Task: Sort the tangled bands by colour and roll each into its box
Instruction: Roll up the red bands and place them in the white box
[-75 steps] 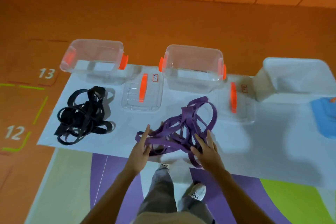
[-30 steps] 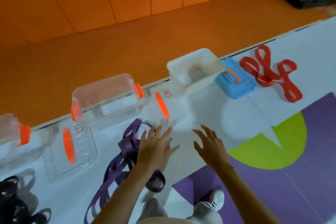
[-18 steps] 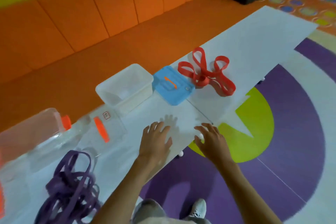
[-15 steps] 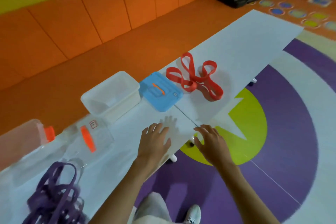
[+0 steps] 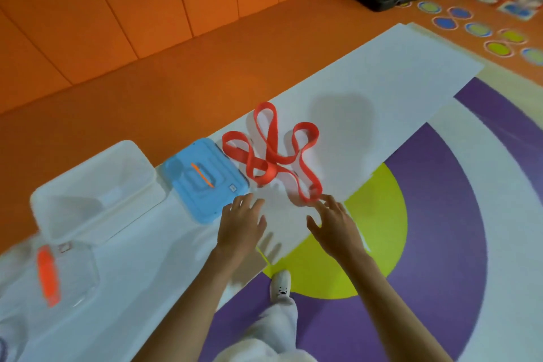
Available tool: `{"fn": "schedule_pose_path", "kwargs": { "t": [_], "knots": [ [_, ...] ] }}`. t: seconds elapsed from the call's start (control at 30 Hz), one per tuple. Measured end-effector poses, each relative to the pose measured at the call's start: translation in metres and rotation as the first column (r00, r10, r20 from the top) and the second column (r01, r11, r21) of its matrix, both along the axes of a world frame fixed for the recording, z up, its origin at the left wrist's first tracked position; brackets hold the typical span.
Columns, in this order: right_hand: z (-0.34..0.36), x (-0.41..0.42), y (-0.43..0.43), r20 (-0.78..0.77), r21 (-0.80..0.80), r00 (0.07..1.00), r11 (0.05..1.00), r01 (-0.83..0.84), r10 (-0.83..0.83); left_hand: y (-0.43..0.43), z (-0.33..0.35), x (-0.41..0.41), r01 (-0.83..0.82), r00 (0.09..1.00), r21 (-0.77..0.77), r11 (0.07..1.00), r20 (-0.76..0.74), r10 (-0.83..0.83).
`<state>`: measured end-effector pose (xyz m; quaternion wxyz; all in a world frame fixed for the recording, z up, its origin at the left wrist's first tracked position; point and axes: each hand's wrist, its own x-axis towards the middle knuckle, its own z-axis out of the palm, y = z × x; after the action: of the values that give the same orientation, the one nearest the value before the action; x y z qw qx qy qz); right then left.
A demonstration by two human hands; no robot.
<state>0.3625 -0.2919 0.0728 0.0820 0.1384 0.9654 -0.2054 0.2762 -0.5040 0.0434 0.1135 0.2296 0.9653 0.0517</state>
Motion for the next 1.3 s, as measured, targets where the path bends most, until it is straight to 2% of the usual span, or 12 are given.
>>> {"fn": "schedule_pose_path", "kwargs": {
  "t": [0.23,0.4,0.6,0.73,0.9,0.97,1.07,1.17,1.3],
  "knots": [
    [-0.020,-0.101,0.071,0.118,-0.059,0.979,0.985,-0.160,0.166,0.059,-0.024,-0.087,-0.247,0.961,0.073,0.966,0.146,0.235],
    [-0.052,-0.157,0.120,0.248,-0.041,0.934,0.966,-0.254,0.256,0.096,-0.037,-0.133,-0.406,0.911,0.173,0.897,0.159,0.382],
    [-0.087,-0.236,0.160,0.340,0.022,0.805,0.852,-0.524,0.486,0.131,-0.062,-0.195,-0.535,0.824,-0.010,0.845,0.211,0.525],
    [-0.103,-0.275,0.181,0.321,0.080,0.717,0.737,-0.671,0.618,0.161,-0.066,-0.217,-0.646,0.732,-0.014,0.763,0.270,0.625],
    [-0.117,-0.320,0.199,0.231,0.156,0.640,0.622,-0.768,0.733,0.194,-0.070,-0.239,-0.812,0.506,-0.109,0.573,0.356,0.786],
    [-0.120,-0.331,0.200,0.087,0.213,0.615,0.588,-0.780,0.784,0.200,-0.078,-0.242,-0.794,0.505,-0.198,0.574,0.310,0.805],
    [-0.128,-0.340,0.200,-0.037,0.272,0.550,0.538,-0.798,0.834,0.200,-0.091,-0.239,-0.753,0.538,-0.298,0.586,0.234,0.810],
    [-0.130,-0.356,0.201,-0.078,0.343,0.490,0.485,-0.805,0.868,0.203,-0.099,-0.240,-0.761,0.552,-0.265,0.592,0.216,0.805],
    [-0.130,-0.366,0.204,-0.073,0.321,0.438,0.437,-0.840,0.896,0.205,-0.104,-0.245,-0.827,0.479,-0.196,0.526,0.243,0.844]
  ]
}}
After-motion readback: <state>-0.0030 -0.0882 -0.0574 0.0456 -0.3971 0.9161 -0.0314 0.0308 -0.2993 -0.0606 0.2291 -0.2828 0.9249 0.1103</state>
